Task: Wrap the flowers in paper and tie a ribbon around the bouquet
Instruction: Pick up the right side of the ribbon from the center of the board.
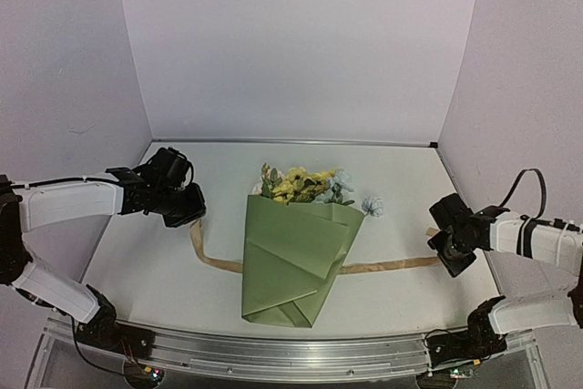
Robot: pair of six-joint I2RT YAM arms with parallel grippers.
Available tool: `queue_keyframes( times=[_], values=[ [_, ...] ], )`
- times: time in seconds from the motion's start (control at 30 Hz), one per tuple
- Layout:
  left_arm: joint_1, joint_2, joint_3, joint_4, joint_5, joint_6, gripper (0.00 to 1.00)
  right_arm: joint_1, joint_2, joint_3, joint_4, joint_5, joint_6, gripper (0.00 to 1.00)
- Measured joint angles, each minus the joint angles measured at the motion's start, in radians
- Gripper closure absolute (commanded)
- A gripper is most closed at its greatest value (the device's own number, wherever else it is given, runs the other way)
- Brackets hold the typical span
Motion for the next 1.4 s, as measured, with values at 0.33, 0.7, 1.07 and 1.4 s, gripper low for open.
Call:
queue_keyframes(
  times=[0.33, 0.7, 1.07, 1.4],
  values=[
    [0.000, -0.051, 0.000, 0.022, 0.022, 0.016, 1.00, -0.091, 0.164, 0.082, -0.002, -0.014, -0.003, 0.49],
    [0.000, -0.069, 0.000, 0.034, 0.031, 0.033, 1.00, -0.131, 0.223, 0.088, 0.021, -0.031, -0.010, 0.53],
    [0.000, -0.082, 0.000, 0.034, 0.033, 0.041, 1.00, -0.157, 0.264, 0.111, 0.031, -0.111, -0.010, 0.57],
    [0.000, -0.086, 0.000, 0.040, 0.065, 0.042, 1.00, -0.158, 0.264, 0.103, 0.074, -0.133, 0.098, 0.57]
  ],
)
